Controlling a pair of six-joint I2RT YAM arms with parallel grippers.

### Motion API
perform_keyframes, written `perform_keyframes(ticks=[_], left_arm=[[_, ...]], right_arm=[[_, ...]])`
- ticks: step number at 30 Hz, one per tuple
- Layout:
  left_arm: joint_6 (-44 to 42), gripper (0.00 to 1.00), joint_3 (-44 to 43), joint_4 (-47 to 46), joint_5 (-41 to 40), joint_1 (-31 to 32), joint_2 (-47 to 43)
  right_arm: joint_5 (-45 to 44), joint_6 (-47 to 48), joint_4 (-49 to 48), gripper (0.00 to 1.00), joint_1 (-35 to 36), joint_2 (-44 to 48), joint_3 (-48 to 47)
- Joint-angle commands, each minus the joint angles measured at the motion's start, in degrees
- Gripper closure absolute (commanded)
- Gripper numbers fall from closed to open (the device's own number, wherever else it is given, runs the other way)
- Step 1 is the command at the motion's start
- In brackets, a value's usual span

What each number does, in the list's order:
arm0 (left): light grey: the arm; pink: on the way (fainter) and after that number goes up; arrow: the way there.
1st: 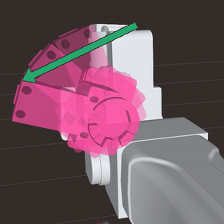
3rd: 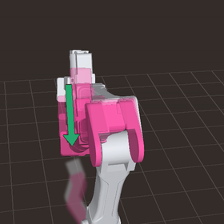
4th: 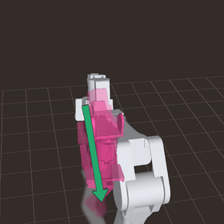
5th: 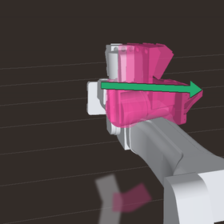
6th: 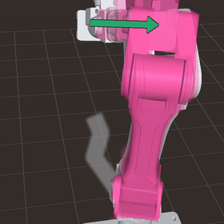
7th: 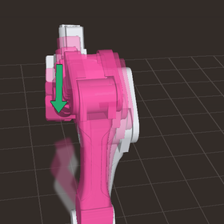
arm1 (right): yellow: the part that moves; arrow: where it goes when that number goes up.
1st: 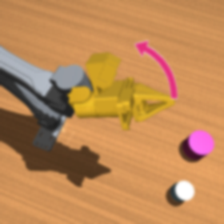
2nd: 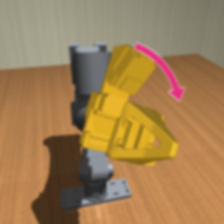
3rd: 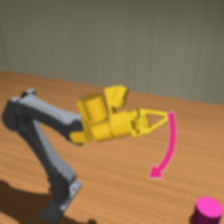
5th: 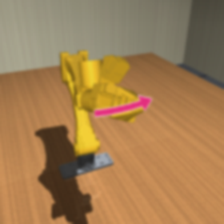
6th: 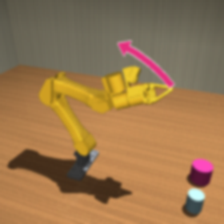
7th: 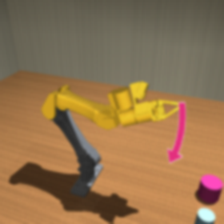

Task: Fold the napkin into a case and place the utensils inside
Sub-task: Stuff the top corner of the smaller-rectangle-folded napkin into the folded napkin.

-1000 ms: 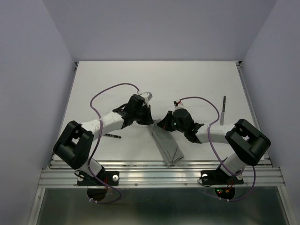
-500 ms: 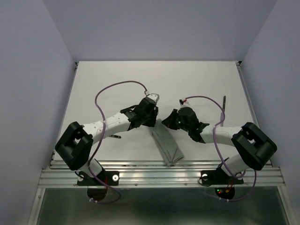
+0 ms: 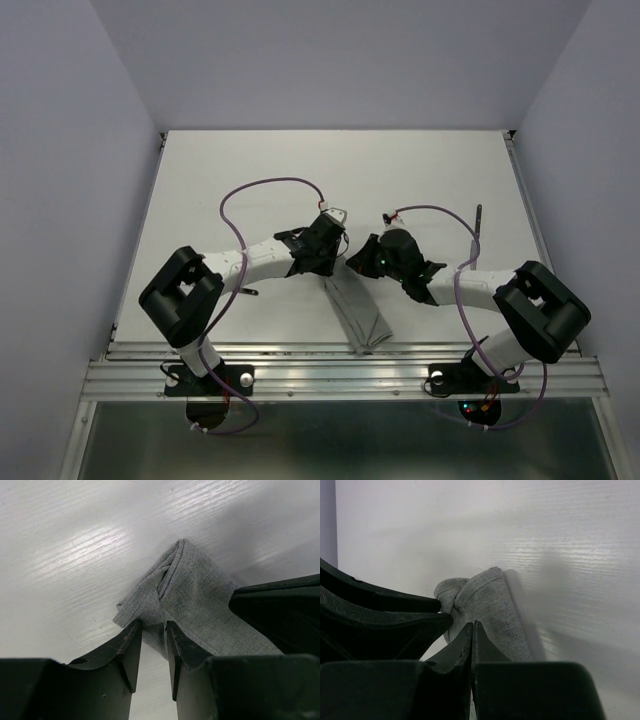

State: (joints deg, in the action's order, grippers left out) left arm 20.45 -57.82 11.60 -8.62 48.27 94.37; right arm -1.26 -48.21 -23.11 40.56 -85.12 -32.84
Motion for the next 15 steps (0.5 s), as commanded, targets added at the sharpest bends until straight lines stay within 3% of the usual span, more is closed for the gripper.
perform_keyframes(ticks=[1, 9, 13, 15], left_arm=[[-0.93, 0.63, -2.21, 0.01, -1.75, 0.24, -0.32], [-1.46, 0.63, -2.38, 0.01, -1.75, 0.42, 0.64], [-1.73, 0.73, -2.56, -0.17, -1.4, 0.42, 1.61], [-1.9, 0.86, -2.82, -0.17, -1.13, 0.33, 2.39]], right_arm=[[-0.33, 0.39, -0.79, 0.99, 0.05, -0.39, -0.91], [0.81, 0.48, -0.88, 0.99, 0.05, -1.89, -2.4], [4.76, 1.62, -1.14, 0.99, 0.05, -3.73, -4.42], [7.48, 2.41, -1.23, 0.99, 0.05, -5.57, -6.0]])
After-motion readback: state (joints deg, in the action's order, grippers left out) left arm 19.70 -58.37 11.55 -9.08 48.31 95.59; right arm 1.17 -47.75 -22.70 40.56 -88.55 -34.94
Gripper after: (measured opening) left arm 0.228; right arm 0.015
